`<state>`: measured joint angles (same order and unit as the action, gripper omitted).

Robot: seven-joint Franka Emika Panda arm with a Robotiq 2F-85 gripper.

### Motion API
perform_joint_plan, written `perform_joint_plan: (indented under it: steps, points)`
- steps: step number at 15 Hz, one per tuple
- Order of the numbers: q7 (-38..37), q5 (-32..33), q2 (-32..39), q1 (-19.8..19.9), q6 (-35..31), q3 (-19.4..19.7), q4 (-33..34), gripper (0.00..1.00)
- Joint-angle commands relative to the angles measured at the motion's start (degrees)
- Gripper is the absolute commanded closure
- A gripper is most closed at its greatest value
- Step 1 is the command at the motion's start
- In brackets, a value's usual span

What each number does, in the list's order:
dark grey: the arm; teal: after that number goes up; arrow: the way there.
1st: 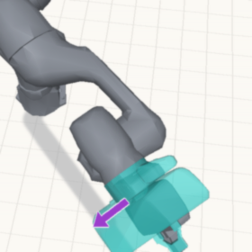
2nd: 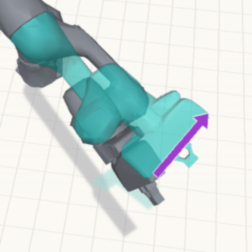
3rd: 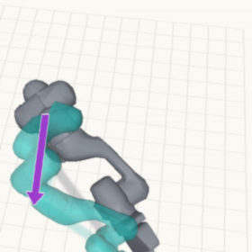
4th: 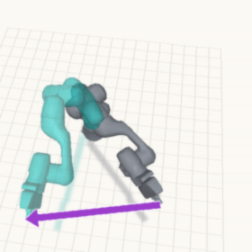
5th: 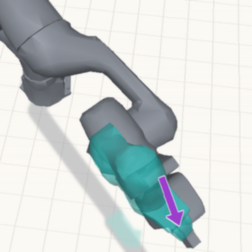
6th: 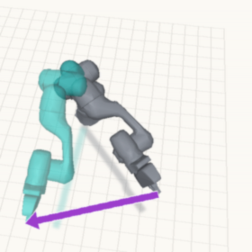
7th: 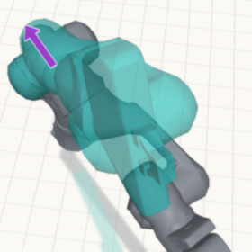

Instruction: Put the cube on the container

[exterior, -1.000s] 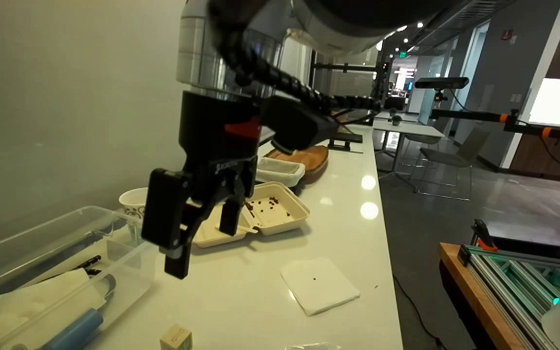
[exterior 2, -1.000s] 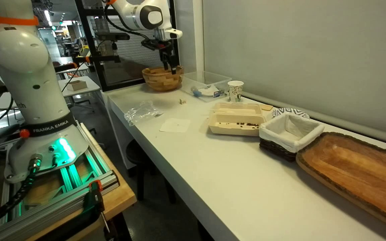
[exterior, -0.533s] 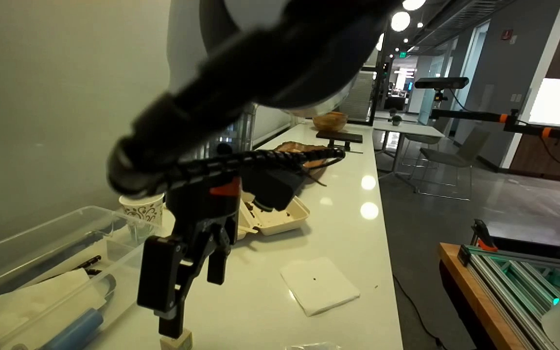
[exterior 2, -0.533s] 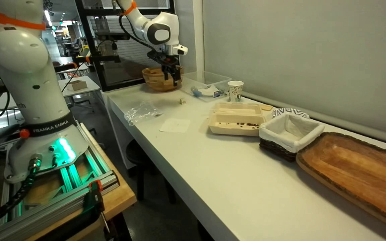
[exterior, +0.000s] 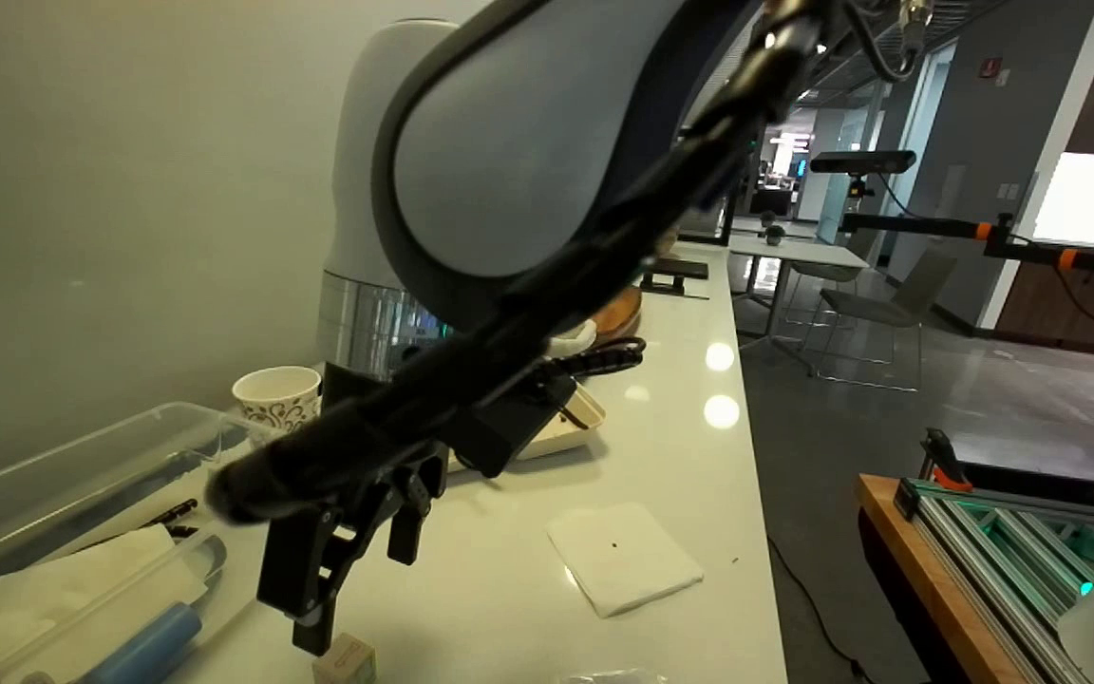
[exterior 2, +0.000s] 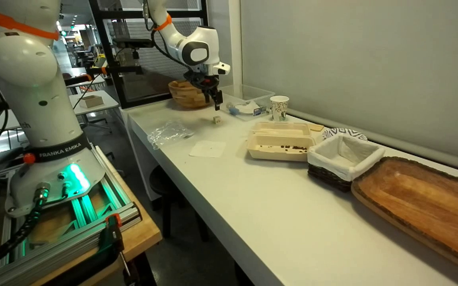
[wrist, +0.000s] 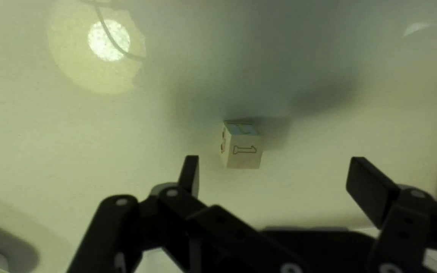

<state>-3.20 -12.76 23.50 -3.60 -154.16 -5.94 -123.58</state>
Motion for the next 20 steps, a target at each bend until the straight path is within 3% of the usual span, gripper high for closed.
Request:
perform_joint_plan:
  steps: [1,2,3,4,6,8,10,12,13,20]
  points:
    - [-3.3,1.3,2.9,-1.4,-2.6,1.0,1.6,0.11]
    - [-3.8,1.7,3.3,-1.7,-3.2,1.3,1.7,0.19]
    - [-4.6,2.2,3.7,-2.2,-3.5,1.7,1.8,0.32]
    - [-5.3,2.6,4.0,-2.5,-3.8,2.0,1.8,0.31]
    - [-6.3,3.2,4.6,-3.0,-3.7,2.5,2.0,0.52]
    - [-7.2,3.7,5.2,-3.6,-3.7,3.0,2.3,0.58]
    - [-8.2,4.5,5.6,-4.1,-3.7,3.5,2.5,0.42]
    - [-9.1,5.3,5.9,-4.7,-3.7,4.1,2.7,0.34]
    - [-9.5,5.6,6.1,-4.9,-3.7,4.3,2.8,0.24]
    - [-12.3,7.7,7.7,-6.7,-4.7,6.1,3.5,0.28]
